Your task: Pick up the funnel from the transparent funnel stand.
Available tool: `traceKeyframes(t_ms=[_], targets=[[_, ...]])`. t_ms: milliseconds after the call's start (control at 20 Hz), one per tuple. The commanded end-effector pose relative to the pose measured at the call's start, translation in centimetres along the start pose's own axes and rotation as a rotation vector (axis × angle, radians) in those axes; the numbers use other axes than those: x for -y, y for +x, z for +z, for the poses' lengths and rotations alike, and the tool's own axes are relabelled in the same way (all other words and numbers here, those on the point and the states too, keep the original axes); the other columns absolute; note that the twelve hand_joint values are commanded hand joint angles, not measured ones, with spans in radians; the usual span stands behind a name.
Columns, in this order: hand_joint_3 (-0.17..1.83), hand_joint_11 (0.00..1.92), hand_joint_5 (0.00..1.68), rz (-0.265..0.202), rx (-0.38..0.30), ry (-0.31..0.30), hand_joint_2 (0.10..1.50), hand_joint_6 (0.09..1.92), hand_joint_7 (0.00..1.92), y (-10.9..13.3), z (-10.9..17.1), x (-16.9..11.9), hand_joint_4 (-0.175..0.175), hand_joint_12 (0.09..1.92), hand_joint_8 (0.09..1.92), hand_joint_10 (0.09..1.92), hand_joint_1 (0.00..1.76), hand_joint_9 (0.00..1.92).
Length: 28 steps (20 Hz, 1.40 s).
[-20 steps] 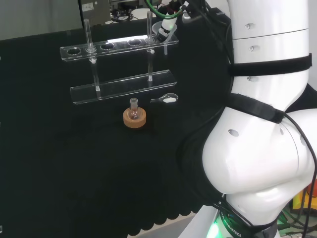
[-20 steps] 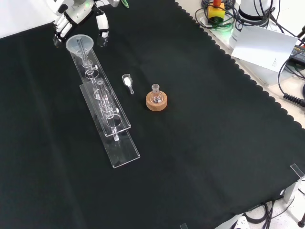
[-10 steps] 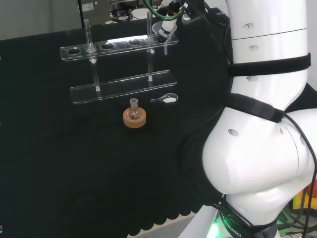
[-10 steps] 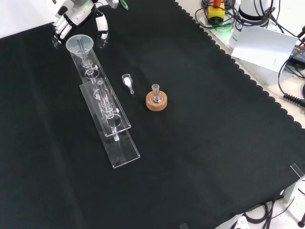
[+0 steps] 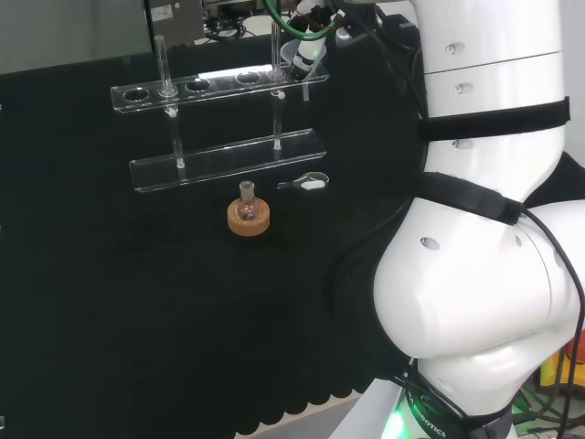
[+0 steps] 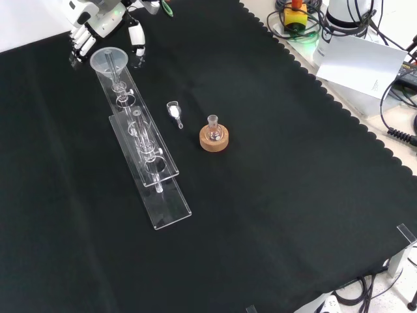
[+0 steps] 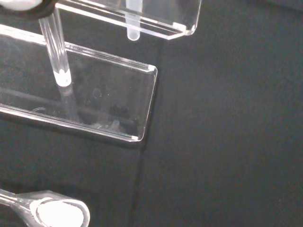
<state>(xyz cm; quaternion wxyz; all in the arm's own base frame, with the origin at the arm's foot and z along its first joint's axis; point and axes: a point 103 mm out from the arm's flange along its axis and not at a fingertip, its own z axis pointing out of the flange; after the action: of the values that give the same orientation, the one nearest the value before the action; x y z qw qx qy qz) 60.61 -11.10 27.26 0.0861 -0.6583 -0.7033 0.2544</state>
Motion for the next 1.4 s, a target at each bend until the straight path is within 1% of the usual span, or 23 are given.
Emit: traceKeyframes(t_ms=[50,150,350,550,1000,1400], targets=[[0.44,0.13,0.04,-0.006,0.006,-0.001,0.59,0.09,0.00,-0.01,0.19,-0.25,-0.029,1.43,0.48,0.85,0.62,0.13],[0.43,0.13,0.04,-0.003,0.005,0.016,0.59,0.09,0.00,-0.08,0.28,-0.38,-0.029,1.43,0.48,0.85,0.63,0.13],[0.43,0.14,0.05,0.003,0.006,0.024,0.59,0.09,0.00,-0.35,0.40,-0.59,-0.031,1.43,0.50,0.85,0.64,0.14],[0.43,0.14,0.05,0.008,0.011,0.025,0.60,0.09,0.00,-0.50,0.17,-0.57,-0.032,1.43,0.53,0.85,0.65,0.15],[0.45,0.15,0.06,0.003,0.025,0.034,0.60,0.09,0.00,-0.30,0.47,-0.78,-0.035,1.43,0.64,0.81,0.69,0.20],[0.49,0.16,0.12,0.011,0.038,0.033,0.61,0.09,0.05,-0.33,0.40,-0.81,-0.040,1.42,0.68,0.78,0.72,0.23]])
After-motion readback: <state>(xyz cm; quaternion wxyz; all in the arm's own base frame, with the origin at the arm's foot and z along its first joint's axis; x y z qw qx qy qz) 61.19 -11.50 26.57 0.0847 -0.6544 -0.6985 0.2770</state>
